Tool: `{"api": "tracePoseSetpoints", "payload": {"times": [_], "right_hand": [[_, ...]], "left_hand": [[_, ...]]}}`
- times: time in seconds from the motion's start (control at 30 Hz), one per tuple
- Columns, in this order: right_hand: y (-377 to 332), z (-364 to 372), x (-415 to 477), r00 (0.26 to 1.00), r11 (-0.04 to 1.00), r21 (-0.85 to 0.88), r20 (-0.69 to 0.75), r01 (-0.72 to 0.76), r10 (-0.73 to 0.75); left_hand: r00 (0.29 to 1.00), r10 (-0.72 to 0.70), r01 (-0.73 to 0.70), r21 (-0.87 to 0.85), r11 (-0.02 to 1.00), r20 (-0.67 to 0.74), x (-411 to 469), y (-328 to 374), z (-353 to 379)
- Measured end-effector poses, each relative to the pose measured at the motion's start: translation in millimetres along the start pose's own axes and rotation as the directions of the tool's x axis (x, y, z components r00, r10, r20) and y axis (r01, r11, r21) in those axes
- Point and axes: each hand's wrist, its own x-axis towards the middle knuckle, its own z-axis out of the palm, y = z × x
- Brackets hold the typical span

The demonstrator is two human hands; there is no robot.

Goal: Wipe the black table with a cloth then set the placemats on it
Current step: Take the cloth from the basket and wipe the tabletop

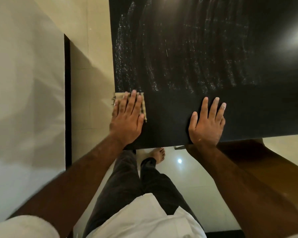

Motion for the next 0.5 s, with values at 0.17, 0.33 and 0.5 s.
{"api": "tracePoseSetpoints", "payload": {"times": [0.17,0.33,0.5], "right_hand": [[1,0,-1,1.0,1.0,0.003,0.002,0.006,-0.006],[0,-1,0,1.0,1.0,0.009,0.003,0.003,-0.003],[0,0,1,1.0,1.0,0.006,-0.004,-0.006,0.006]], "left_hand": [[0.985,0.168,-0.169,0.002,0.986,0.034,-10,45,9],[0.957,0.262,-0.265,0.013,0.964,0.128,-67,24,19],[0.996,0.027,-0.027,-0.001,1.0,0.087,-46,-22,5]]}}
